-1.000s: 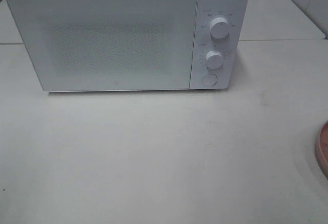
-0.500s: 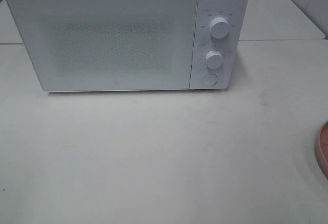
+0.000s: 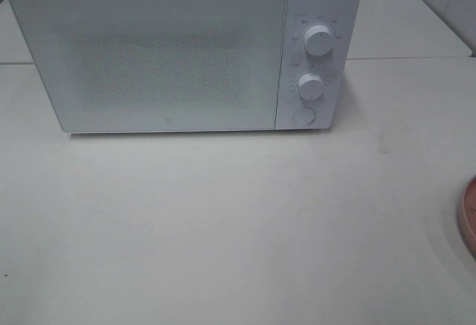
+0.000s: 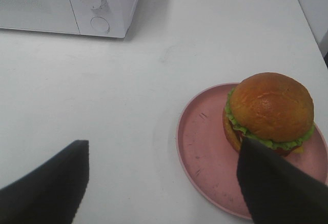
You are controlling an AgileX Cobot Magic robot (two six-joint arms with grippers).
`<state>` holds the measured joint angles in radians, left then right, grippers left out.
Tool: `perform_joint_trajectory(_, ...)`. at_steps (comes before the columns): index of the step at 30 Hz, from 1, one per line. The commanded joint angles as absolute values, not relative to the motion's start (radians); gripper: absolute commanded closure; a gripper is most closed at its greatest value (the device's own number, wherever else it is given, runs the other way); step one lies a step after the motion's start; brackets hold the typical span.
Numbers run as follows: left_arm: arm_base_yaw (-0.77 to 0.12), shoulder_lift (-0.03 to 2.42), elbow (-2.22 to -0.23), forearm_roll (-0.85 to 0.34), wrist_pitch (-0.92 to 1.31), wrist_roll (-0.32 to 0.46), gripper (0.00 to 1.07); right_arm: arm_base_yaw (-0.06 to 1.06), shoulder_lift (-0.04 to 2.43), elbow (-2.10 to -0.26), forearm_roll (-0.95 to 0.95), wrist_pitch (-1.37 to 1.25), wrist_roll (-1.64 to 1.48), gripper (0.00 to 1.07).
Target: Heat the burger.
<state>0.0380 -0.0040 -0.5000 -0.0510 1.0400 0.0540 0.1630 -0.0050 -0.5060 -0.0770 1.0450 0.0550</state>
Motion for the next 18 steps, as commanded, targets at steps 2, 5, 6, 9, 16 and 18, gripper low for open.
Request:
perform_joint_trajectory(2,0.039,-0.03,-0.497,-0.051,1.039,0.051,0.06,0.158,-0.022,-0.507,-0.075,1.038,0.057,0.31)
perform_joint_trajectory(5,0.039,-0.03,-0.497,-0.051,1.039,0.051,0.06,0.158,-0.022,-0.507,-0.075,1.038,0.057,0.31)
perform_joint_trajectory(6,0.039,-0.03,-0.497,-0.051,1.039,0.051,0.06,0.158,-0.022,-0.507,-0.075,1.038,0.057,0.31)
perform_joint_trajectory(9,0.039,-0.03,-0.497,-0.051,1.039,0.051,0.06,0.158,-0.022,-0.507,-0.075,1.038,0.057,0.31)
perform_joint_trajectory(16,0.039,-0.03,-0.497,-0.051,1.039,0.051,0.06,0.158,-0.022,-0.507,-0.075,1.038,0.057,0.31)
perform_joint_trajectory(18,0.039,-0.03,-0.497,-0.051,1.039,0.051,0.06,0.158,-0.022,-0.507,-0.075,1.038,0.057,0.31)
